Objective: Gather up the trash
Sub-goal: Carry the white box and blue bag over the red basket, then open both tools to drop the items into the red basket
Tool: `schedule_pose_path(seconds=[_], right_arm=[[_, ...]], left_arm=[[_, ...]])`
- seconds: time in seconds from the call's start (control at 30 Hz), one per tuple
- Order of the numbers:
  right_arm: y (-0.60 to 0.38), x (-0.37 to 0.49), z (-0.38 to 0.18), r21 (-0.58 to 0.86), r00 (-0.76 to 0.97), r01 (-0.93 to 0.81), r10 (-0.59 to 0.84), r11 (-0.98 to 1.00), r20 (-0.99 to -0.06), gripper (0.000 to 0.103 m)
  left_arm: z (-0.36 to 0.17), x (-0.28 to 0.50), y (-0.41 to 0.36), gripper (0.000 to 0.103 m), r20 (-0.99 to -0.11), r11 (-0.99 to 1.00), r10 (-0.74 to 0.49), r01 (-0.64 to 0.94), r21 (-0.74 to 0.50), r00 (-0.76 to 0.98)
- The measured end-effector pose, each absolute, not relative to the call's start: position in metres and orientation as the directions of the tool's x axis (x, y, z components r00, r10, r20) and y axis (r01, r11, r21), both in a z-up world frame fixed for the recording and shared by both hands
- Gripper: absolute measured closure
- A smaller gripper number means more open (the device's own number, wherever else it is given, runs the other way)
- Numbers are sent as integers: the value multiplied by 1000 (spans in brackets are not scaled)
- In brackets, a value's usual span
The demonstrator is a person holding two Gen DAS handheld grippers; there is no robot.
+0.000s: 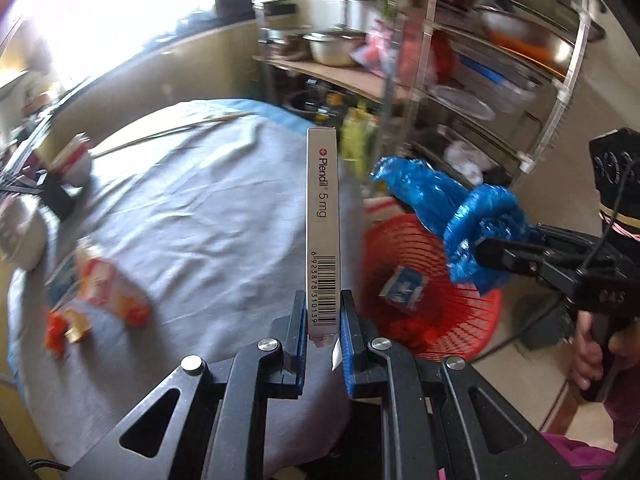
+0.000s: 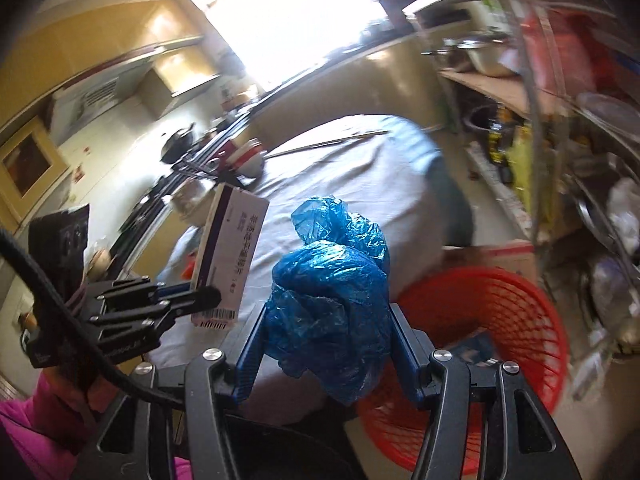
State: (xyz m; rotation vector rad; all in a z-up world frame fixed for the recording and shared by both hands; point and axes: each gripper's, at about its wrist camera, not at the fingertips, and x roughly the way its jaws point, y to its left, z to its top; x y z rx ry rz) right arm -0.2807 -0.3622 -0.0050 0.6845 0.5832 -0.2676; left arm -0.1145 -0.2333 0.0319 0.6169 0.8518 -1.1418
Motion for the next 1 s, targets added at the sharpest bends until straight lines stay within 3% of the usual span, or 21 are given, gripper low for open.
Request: schedule_pose_path(seconds=[0.33,0.4,0.47,0.5,0.7,1.0], right_arm=[[-406,-329,-35,553,755,553,-94,623,-649,37],[-413,-335,-43,571,748,573,-90,588,-658,33],[-422,-341,-52,593,742,591,-80,547,-666,29],[-425,-344,-55,610,747,590,-71,529,-661,29],[-436,-351,-59,632,756,598,-83,492,-650,29],[-408,-294,-41,634,783,507,-5,584,-622,29]], left_arm=[[0,-154,-299,86,-870,127,-485,977,-171,-89],[-7,-156,-308,77,-873,113,-471,973,-203,-128],[-17,-155,-315,45,-878,120,-452,964,-236,-158],[-19,-154,-316,41,-877,129,-452,961,-244,-162],[-14,-135,-297,40,-878,197,-470,959,-204,-90],[18,-89,-225,39,-846,421,-485,907,-4,221]])
